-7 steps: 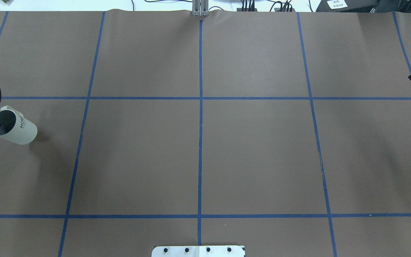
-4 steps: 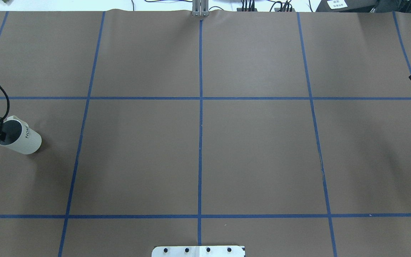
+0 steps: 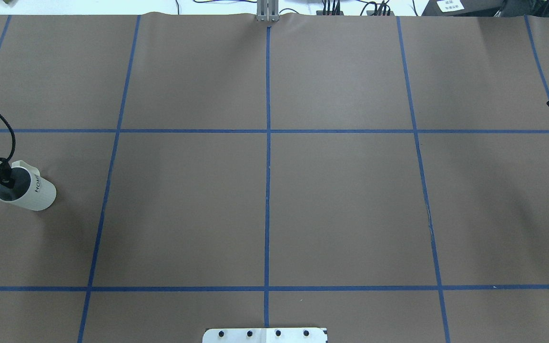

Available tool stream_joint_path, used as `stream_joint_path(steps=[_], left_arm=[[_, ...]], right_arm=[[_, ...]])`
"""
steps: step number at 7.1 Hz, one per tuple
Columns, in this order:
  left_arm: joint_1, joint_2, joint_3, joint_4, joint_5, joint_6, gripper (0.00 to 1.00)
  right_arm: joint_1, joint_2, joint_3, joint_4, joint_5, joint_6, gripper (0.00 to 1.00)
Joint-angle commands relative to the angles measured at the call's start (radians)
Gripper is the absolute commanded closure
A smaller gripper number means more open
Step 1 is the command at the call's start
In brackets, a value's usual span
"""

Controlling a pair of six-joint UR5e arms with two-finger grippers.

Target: Left arm hands cup to right arm to dump lemon

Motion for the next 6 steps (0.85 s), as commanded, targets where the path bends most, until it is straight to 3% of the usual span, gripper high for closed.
stream_joint_path(steps=[1,3,5,6], left_arm=[[-0.034,-0.009,-0.087,0.154,-0.014,0.123,0.00],[-0.224,-0.030,-0.068,0.257,0.006,0.508,0.00],[-0.380,-0.041,0.027,0.251,0.012,0.627,0.00],[-0.401,-0.042,0.045,0.257,0.021,0.606,0.00]], right_arm=[[0.005,-0.006,-0.005,0.001,0.005,-0.001,0.00],[0.060,-0.041,-0.009,0.001,0.013,-0.013,0.00],[0.154,-0.129,-0.008,0.002,0.040,-0.023,0.00],[0.204,-0.182,-0.009,0.002,0.104,-0.112,0.00]])
